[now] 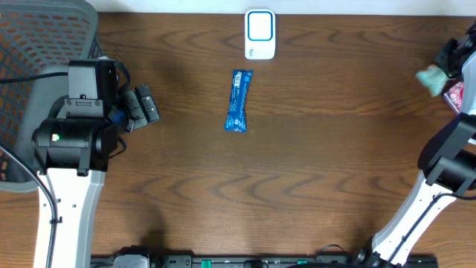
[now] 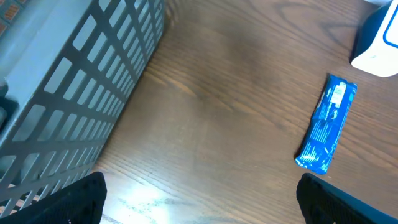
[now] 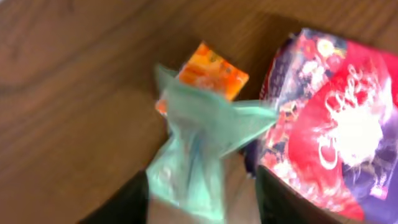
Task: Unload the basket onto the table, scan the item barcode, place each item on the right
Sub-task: 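Carry the tissue pack far right and set it down, then move the right gripper left and grasp the blue Oreo pack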
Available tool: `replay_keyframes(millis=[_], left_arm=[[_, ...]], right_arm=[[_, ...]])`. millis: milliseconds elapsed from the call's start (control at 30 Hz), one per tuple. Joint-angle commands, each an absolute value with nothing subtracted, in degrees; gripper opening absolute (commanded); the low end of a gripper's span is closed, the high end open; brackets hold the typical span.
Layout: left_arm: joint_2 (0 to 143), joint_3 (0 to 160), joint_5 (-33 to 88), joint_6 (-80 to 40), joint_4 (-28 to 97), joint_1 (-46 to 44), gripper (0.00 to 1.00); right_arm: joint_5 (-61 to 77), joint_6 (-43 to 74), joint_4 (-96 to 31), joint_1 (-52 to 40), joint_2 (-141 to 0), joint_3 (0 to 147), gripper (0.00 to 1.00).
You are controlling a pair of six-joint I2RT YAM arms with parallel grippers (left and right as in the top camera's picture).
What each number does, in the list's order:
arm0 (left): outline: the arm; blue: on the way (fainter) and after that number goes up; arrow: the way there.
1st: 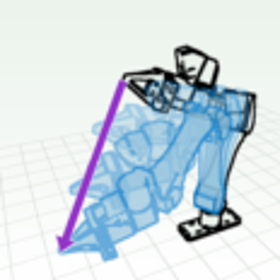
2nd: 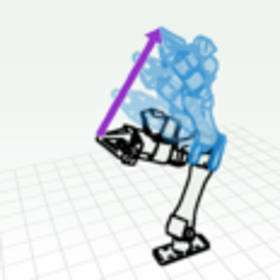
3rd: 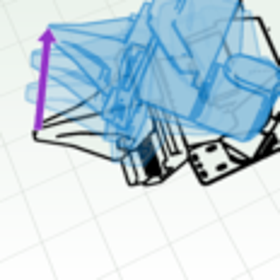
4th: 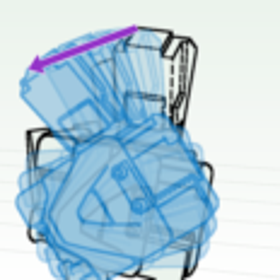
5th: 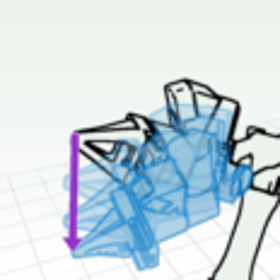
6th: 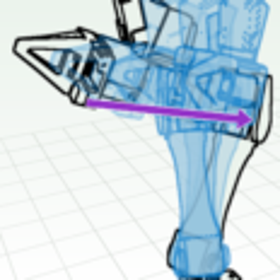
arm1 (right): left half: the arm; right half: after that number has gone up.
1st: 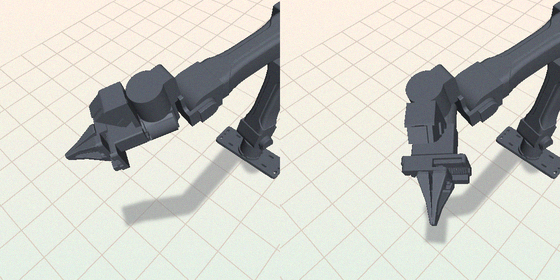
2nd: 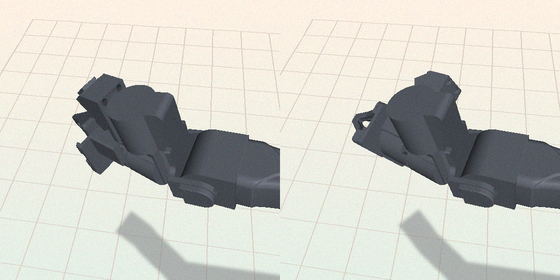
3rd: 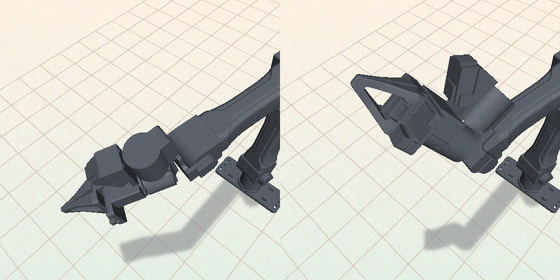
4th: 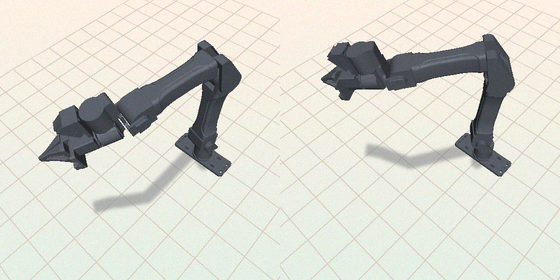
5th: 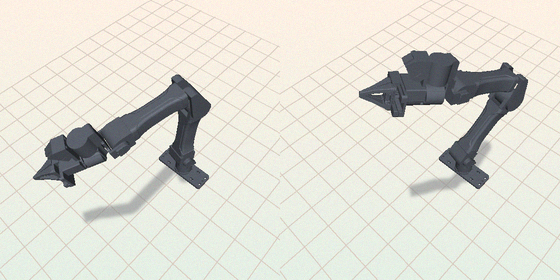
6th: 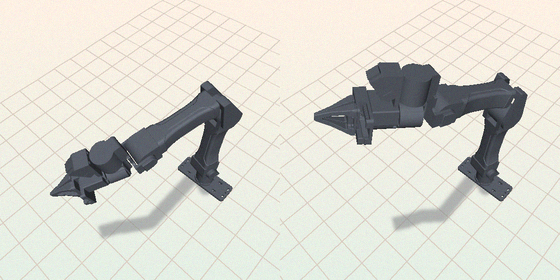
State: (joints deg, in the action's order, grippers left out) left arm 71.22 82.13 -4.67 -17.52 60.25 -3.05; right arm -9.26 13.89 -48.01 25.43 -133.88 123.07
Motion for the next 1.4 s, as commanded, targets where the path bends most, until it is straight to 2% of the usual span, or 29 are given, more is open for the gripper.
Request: replay_keyframes(millis=[0,33,100,300,500,633,800,1000,1233,1367], left_arm=[[71.37,82.74,-5.19,-16.75,60.42,-2.85,0.98],[71.37,82.74,-5.17,-16.75,60.45,-2.85,0.98],[71.37,82.74,-5.19,-16.75,60.42,-2.85,0.98],[71.37,82.74,-5.19,-16.75,60.45,-2.85,0.98],[71.37,82.74,-5.19,-16.75,60.45,-2.85,0.98],[71.37,82.74,-5.19,-16.75,60.45,-2.85,0.98],[71.37,82.74,-5.19,-16.75,60.45,-2.85,0.98],[71.37,82.74,-5.19,-16.75,60.45,-2.85,0.98],[71.37,82.74,-5.17,-16.75,60.45,-2.85,0.98],[71.37,82.74,-5.19,-16.75,60.45,-2.85,0.98]], right_arm=[[-10.5,13.76,-48.56,25.63,-135.0,122.83,0.82],[-10.48,14.63,-48.84,25.63,-134.65,122.85,0.91],[-10.41,15.97,-49.93,25.63,-133.56,122.89,0.95],[-3.27,17.54,-52.12,24.1,-126.43,122.89,0.94],[18.24,13.26,-53.89,18.81,-118.78,122.89,0.94],[26.59,12.58,-59.09,12.97,-117.73,122.89,0.95],[27.29,12.53,-65.82,2.61,-120.31,122.87,0.96],[27.33,14.28,-66.74,-9.98,-126.89,122.87,0.95],[33.67,17.93,-62.74,-16.82,-134.26,122.87,0.88],[33.82,21.74,-60.93,-19.44,-139.06,122.87,0.79]])
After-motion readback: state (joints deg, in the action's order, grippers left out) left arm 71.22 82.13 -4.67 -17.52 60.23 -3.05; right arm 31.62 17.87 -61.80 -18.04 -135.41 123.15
